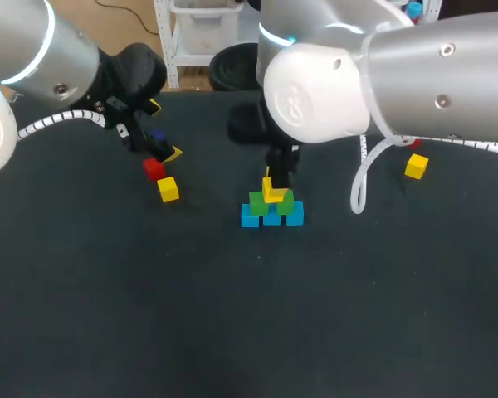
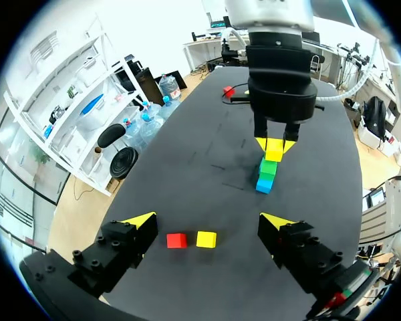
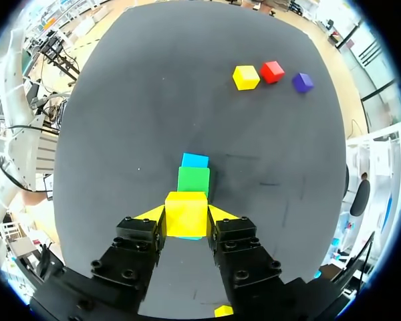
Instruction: Place the blue cubes, place green cubes on the blue cubes, place the yellow cubes on the green cubes, then place the red cubes on the yellow cubes, and place purple cube on the red cubes.
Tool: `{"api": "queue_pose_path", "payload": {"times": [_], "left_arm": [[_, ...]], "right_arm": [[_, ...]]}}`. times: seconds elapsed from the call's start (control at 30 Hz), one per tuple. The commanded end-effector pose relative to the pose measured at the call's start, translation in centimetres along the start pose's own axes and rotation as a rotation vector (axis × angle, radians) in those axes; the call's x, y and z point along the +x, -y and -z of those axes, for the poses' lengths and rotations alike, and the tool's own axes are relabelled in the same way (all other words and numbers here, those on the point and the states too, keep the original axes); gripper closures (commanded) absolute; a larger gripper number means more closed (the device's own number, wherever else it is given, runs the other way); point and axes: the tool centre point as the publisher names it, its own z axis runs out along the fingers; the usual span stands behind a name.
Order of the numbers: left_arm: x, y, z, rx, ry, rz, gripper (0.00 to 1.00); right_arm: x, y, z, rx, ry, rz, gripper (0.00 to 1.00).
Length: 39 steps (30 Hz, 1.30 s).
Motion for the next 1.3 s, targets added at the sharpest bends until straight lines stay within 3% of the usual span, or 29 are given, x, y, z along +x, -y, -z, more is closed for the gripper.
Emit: {"api": "queue_pose_path", "payload": {"times": [0.03,1.07,1.23,1.27,1.3], "left_arm": [[0.06,-0.17,-0.08,0.004,0.003,-0.003,0.00],[0.06,-0.17,-0.08,0.004,0.003,-0.003,0.00],[0.06,-0.17,-0.08,0.004,0.003,-0.003,0.00],[0.06,-0.17,-0.08,0.004,0.003,-0.003,0.00],[0.06,-0.17,-0.08,0.004,0.003,-0.003,0.00]], "right_arm": [[-0.04,0.18,-0.14,-0.002,0.000,0.000,1.00],[-0.02,0.60,-0.64,-0.013,-0.006,0.005,0.98],[0.00,0.60,-0.69,-0.013,-0.010,0.003,0.51],[0.01,0.60,-0.69,-0.013,-0.010,0.003,0.34],[0.01,0.60,-0.70,-0.013,-0.009,0.002,0.00]]}}
